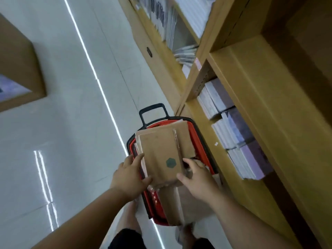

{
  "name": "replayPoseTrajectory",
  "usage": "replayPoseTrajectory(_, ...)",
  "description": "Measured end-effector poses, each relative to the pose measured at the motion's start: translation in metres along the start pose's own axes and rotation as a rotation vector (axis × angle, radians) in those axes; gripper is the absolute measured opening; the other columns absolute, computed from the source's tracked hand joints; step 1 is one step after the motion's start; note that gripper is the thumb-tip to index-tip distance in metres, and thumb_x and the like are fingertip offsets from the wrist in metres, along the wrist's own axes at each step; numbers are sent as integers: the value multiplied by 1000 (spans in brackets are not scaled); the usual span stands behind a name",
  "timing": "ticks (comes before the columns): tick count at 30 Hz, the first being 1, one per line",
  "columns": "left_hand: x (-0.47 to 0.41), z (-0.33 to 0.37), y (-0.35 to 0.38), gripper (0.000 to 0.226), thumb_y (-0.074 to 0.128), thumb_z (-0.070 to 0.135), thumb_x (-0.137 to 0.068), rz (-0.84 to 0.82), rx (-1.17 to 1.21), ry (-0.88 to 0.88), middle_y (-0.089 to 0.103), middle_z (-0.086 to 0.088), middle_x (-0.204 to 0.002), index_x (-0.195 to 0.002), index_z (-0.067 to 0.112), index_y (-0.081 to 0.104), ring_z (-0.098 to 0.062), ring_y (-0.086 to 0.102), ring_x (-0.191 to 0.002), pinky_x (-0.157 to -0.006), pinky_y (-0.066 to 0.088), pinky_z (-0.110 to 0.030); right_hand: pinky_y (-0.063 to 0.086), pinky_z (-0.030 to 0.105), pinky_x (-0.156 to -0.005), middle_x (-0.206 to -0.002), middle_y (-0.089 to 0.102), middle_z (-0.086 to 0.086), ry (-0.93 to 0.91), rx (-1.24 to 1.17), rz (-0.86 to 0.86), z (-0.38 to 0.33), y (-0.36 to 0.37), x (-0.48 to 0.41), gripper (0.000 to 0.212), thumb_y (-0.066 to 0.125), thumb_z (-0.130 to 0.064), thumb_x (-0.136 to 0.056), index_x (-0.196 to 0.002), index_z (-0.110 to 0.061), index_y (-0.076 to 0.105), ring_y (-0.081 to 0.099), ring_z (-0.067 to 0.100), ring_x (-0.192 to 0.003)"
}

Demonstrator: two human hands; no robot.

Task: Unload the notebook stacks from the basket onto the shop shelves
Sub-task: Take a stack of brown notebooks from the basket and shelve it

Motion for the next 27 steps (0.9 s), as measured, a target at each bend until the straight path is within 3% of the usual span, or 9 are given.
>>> replayPoseTrajectory(6, -38, -13, 52, 90, 64, 61, -85, 190, 441, -9, 2, 9, -167, -156, 49, 10, -26, 15, -153, -120, 31, -51, 34, 40, -120, -164, 23, -14, -166, -28, 30, 13, 27, -72, 68, 61, -49, -97, -157, -41, 29, 28, 12, -150)
replayPoseTrajectory(10, -66, -30, 76, 97, 68, 62, -83, 291, 519, -31, -4, 15, -166, -154, 54, 3, -25, 11, -154, -120, 28, -53, 26, 47, -124, -167, 18, -7, -232, -35, 133, 23, 46, -114, 72, 62, -46, -97, -158, -43, 24, 21, 18, -153)
replayPoseTrajectory(13, -78, -33, 97, 106, 71, 61, -81, 299, 610, 0, 2, 16, -165, -154, 54, -6, -19, 17, -152, -119, 31, -49, 23, 38, -122, -168, 17, -6, -259, -80, 170, 30, 59, -129, 78, 62, -42, -98, -160, -43, 15, 20, 16, -152)
replayPoseTrajectory(16, -86, -28, 110, 112, 76, 49, -83, 330, 726, 72, 19, 21, -157, -157, 46, -7, -6, 27, -145, -118, 36, -47, 21, 31, -120, -168, 17, -8, -302, -172, 158, 34, 72, -136, 84, 61, -38, -99, -157, -48, 2, 20, 3, -147)
replayPoseTrajectory(19, -89, -30, 116, 113, 79, 48, -80, 367, 851, 72, 23, 20, -161, -155, 54, -6, -7, 31, -146, -114, 41, -50, 22, 35, -124, -168, 15, -11, -339, -250, 148, 36, 80, -140, 84, 61, -37, -100, -147, -61, -4, 18, 1, -150)
replayPoseTrajectory(21, -89, -32, 119, 115, 81, 45, -79, 369, 947, 59, 23, 25, -160, -150, 61, -7, -5, 36, -144, -112, 44, -47, 23, 39, -126, -168, 14, -12, -345, -290, 137, 39, 84, -143, 85, 62, -38, -99, -149, -59, -4, 17, 5, -153)
replayPoseTrajectory(24, -88, -31, 122, 113, 81, 32, -83, 358, 1019, 74, 29, 37, -151, -153, 57, -4, 1, 43, -138, -111, 46, -42, 23, 45, -126, -169, 13, -14, -354, -312, 128, 39, 87, -145, 89, 62, -51, -93, -151, -62, -4, 16, 5, -154)
replayPoseTrajectory(27, -86, -27, 121, 110, 78, 21, -86, 358, 1093, 100, 26, 45, -146, -150, 61, -1, 3, 42, -139, -112, 45, -42, 19, 43, -128, -169, 11, -20, -376, -346, 120, 35, 87, -147, 87, 62, -50, -91, -150, -65, -1, 10, 0, -155)
Point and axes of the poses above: each hand's wrist, its own x-axis away from the middle knuckle, its own y-axis out of the palm, z = x × y, the point moved 8 cm from there along -x, towards the middle knuckle
